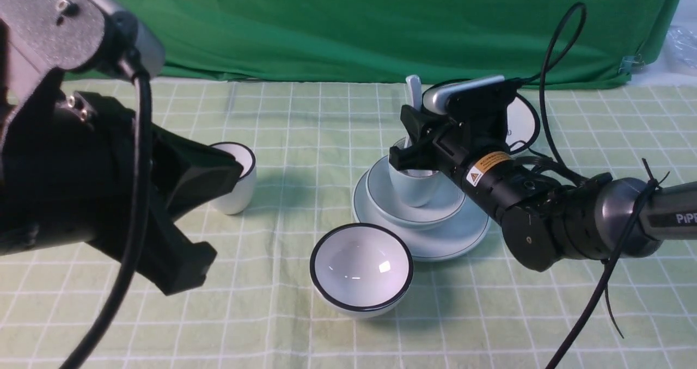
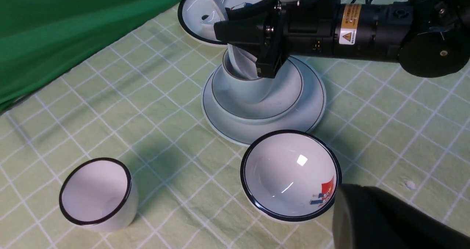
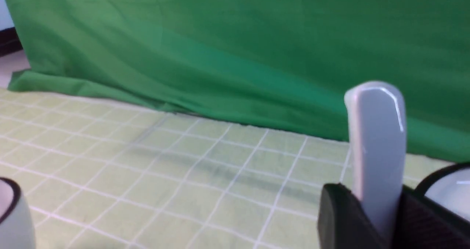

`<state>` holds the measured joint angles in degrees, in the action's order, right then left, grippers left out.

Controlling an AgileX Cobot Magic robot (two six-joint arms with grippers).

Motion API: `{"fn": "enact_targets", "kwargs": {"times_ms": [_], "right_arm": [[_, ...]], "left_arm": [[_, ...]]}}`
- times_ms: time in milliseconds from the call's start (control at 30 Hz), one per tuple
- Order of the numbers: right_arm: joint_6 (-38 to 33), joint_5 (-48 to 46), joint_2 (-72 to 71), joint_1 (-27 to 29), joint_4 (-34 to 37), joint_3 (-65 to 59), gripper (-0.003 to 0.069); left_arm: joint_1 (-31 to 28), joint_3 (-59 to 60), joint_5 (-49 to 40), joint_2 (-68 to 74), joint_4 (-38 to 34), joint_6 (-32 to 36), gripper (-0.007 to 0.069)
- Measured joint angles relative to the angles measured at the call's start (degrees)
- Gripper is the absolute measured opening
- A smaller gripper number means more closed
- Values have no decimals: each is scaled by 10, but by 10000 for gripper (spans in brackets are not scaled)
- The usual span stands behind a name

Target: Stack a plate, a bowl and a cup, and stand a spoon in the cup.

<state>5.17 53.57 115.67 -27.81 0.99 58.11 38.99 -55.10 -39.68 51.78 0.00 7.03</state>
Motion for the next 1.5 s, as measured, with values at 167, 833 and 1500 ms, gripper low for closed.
{"fn": "enact_targets", "kwargs": {"times_ms": [167,833,1500], "right_arm": [[0,-1,0,0,-1,0,336],[23,-606,-513,0,-7,-159,27],[33,-664,-697,19,-29,-259,50]], "left_arm": [[0,0,0,0,-6,-3,5],[0,366,351,-435,5,-9,5],[0,555,289,-486,36,3,5]]}}
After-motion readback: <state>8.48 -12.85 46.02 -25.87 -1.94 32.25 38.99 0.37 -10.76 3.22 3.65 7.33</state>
